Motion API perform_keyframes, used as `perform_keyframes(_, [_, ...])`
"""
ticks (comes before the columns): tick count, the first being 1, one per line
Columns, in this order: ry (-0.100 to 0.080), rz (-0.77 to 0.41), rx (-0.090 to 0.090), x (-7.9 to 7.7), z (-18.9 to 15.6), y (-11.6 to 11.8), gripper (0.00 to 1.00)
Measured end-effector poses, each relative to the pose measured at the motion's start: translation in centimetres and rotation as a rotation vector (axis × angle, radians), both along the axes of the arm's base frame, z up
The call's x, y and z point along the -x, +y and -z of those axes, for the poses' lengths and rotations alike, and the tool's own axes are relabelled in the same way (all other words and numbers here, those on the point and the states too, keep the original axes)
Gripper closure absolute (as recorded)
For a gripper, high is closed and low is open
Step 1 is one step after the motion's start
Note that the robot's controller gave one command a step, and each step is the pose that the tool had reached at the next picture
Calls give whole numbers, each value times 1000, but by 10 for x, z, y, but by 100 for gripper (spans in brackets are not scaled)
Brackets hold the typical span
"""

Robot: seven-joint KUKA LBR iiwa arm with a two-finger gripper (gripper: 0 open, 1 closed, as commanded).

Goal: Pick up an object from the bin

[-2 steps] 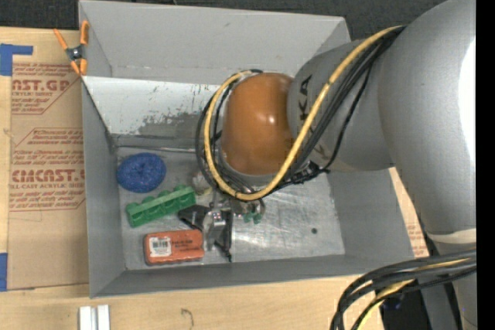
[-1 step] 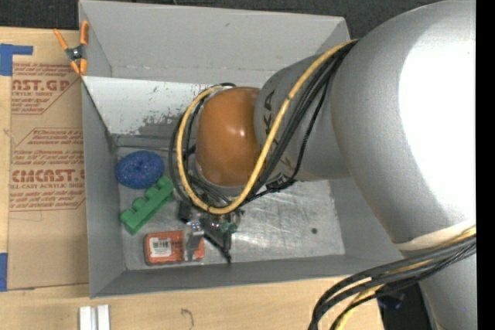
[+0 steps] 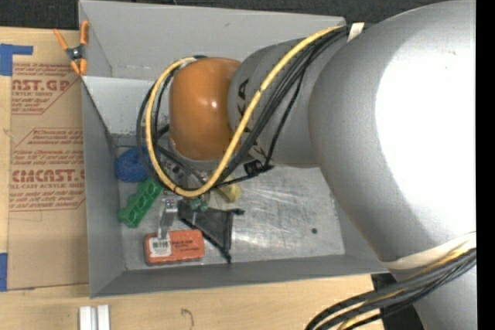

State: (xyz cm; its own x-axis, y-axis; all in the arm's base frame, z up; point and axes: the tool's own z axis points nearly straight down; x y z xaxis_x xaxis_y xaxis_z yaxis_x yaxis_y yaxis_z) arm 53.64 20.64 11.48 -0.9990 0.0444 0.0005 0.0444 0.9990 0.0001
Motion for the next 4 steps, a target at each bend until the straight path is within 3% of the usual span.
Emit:
perform_keyframes(1, [-6,-23,-5,-13,37,20,0])
perform_keyframes(2, [-5,-5,-1,-27,41,38,100])
perform_keyframes(4, [-2,-4,0,-26,39,37,100])
